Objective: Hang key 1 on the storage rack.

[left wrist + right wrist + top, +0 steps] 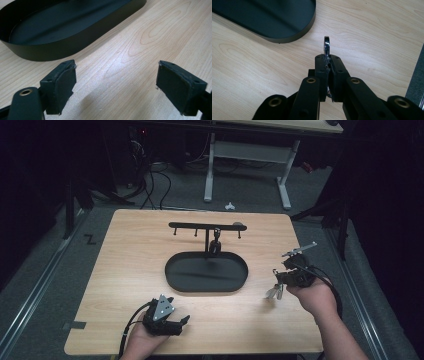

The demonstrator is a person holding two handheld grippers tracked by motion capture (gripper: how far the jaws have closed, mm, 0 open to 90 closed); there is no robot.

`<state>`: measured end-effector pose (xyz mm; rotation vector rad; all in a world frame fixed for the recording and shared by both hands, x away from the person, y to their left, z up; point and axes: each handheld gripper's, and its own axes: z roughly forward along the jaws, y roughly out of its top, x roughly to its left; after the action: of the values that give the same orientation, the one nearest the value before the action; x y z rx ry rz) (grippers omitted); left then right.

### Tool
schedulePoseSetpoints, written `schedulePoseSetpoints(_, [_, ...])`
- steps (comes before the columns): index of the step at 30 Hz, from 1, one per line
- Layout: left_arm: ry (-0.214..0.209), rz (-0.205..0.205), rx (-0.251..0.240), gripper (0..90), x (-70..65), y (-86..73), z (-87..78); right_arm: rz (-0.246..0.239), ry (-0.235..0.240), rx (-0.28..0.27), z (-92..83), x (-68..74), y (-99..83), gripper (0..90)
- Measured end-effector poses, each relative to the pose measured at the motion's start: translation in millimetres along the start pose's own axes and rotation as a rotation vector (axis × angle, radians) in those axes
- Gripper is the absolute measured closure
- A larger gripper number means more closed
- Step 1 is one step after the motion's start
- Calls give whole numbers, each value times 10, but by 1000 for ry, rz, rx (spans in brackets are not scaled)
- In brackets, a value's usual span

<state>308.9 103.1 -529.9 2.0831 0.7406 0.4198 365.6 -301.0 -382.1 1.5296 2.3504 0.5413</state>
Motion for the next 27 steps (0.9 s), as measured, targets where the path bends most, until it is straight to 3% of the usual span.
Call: schedulePoseSetpoints(27, [-2, 3, -3, 168, 0, 3, -4, -53, 31, -11, 79, 323, 388, 864])
